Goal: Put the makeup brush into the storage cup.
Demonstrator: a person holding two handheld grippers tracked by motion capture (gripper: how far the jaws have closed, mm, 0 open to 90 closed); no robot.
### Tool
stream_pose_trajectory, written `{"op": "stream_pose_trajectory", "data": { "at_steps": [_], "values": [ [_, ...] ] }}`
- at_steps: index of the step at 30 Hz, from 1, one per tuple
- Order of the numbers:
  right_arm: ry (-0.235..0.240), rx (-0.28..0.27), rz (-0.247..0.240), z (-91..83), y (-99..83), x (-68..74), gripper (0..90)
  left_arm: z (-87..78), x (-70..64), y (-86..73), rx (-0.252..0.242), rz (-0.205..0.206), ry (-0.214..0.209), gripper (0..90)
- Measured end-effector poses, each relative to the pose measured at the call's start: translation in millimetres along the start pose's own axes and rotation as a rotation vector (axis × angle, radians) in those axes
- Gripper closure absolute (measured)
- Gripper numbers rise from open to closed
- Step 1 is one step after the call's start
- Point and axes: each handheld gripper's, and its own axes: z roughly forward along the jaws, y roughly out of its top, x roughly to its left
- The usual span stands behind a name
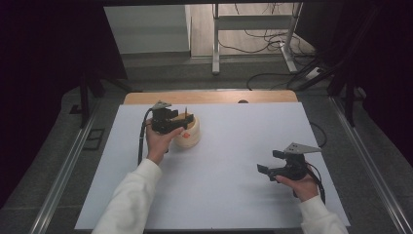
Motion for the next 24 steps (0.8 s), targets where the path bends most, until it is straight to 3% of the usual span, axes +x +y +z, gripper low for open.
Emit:
{"op": "stream_pose_trajectory", "data": {
  "at_steps": [7, 16, 21, 24],
  "values": [
    [0.0, 0.002, 0.001, 0.3, 0.0, 0.3, 6.1, -8.5, -7.4, 2.7, -0.014, 0.04, -0.025, 20.5],
    [0.001, 0.002, -0.002, 0.9, -0.1, 0.1, 6.1, -19.3, -14.4, 4.5, -0.034, 0.053, -0.035, 16.0],
    [0.001, -0.001, 0.003, 0.7, 0.2, -0.1, 6.1, -22.0, -17.0, 4.0, -0.01, 0.068, -0.03, 11.7],
    [0.004, -0.009, 0.006, 0.6, 0.1, -1.1, 6.1, -23.9, -20.5, 1.8, 0.018, 0.105, -0.007, 10.4]
  ]
}}
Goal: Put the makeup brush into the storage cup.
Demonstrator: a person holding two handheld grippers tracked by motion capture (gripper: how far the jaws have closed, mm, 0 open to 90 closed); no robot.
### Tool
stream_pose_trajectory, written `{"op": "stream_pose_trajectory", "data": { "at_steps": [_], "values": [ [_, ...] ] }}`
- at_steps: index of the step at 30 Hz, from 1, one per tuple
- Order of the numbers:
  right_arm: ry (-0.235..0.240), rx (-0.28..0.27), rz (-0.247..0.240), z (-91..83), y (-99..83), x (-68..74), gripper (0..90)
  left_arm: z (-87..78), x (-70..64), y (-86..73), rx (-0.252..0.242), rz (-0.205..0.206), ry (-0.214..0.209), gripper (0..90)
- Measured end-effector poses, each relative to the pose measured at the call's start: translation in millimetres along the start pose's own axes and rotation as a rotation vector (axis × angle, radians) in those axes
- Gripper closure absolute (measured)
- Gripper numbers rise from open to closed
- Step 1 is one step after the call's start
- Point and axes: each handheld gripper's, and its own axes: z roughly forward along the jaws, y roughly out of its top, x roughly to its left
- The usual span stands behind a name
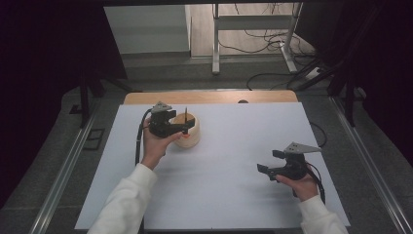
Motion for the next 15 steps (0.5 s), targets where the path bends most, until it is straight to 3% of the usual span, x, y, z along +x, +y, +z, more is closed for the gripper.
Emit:
{"op": "stream_pose_trajectory", "data": {
  "at_steps": [5, 15],
  "values": [
    [-0.005, -0.012, -0.001, -3.2, -0.3, -0.3, 6.2, -4.4, -5.7, -1.0, 0.031, 0.05, 0.019, 8.8],
    [-0.007, -0.005, -0.019, -7.4, -3.6, 2.3, 6.2, -14.7, -13.7, -9.6, 0.05, 0.055, -0.012, 9.0]
  ]
}}
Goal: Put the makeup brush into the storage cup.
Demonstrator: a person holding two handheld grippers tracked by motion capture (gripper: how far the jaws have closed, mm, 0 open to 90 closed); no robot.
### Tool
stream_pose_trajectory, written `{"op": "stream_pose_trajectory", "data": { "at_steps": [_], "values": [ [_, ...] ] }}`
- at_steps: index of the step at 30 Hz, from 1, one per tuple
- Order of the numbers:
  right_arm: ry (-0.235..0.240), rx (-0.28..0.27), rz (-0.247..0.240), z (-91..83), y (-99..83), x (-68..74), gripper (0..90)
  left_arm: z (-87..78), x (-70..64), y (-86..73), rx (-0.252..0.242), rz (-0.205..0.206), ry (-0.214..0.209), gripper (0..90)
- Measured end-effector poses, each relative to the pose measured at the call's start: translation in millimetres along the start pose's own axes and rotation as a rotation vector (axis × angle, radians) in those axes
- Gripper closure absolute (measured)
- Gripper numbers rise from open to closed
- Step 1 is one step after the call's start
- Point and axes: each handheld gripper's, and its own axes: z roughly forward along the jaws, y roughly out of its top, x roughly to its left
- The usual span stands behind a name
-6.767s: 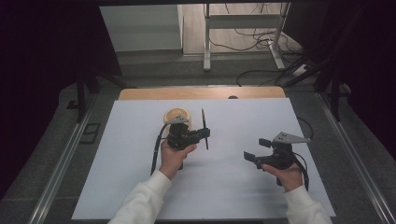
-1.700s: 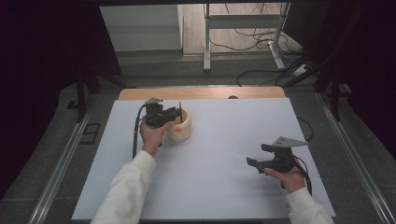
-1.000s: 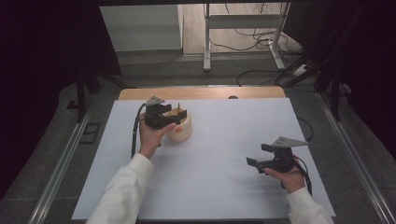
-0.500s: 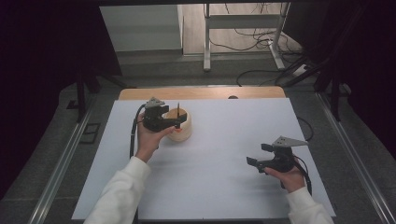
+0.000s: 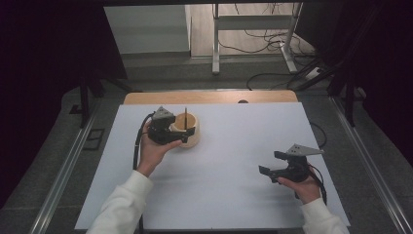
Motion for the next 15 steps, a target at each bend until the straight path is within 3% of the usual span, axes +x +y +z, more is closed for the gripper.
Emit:
{"op": "stream_pose_trajectory", "data": {
  "at_steps": [10, 15],
  "values": [
    [-0.011, -0.01, -0.006, -10.2, -5.4, 7.5, 6.2, -21.1, -1.2, -24.0, 0.007, 0.001, -0.031, 10.9],
    [-0.015, -0.018, -0.005, -12.7, -5.7, 8.6, 6.2, -35.3, -1.8, -37.0, -0.004, 0.012, -0.02, 11.4]
  ]
}}
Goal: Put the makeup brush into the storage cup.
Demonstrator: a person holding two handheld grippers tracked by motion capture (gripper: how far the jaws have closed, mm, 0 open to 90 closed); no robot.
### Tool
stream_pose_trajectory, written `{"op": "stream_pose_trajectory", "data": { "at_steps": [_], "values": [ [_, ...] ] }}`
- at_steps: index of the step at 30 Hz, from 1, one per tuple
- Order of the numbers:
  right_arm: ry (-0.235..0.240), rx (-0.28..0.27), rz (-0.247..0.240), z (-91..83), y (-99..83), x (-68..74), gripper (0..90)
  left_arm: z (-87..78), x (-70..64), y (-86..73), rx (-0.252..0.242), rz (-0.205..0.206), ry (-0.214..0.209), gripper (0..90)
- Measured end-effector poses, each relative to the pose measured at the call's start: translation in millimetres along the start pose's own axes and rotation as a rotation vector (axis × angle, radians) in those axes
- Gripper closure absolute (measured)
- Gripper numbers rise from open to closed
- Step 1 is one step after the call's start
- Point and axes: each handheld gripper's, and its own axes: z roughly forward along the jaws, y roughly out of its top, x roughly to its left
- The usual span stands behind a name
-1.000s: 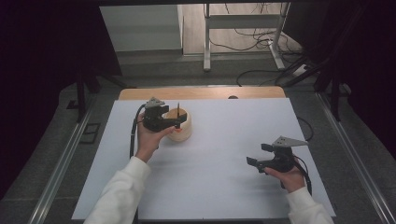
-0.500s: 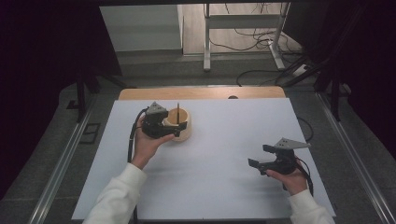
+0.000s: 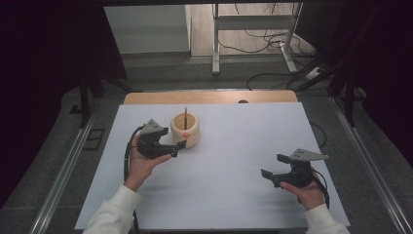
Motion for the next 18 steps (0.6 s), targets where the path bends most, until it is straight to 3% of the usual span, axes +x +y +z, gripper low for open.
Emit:
{"op": "stream_pose_trajectory", "data": {
  "at_steps": [3, 8, 18],
  "values": [
    [0.013, -0.002, -0.009, 0.4, -0.4, 0.1, 6.2, -9.5, -1.4, -9.4, -0.016, 0.0, 0.005, 13.3],
    [0.023, -0.003, -0.023, 0.8, 0.2, 0.9, 6.2, -19.4, -1.6, -26.6, 0.005, -0.006, -0.001, 12.8],
    [0.021, 0.005, -0.028, 1.7, 0.0, 0.2, 6.3, -36.7, -1.9, -59.9, 0.05, 0.019, 0.052, 13.4]
  ]
}}
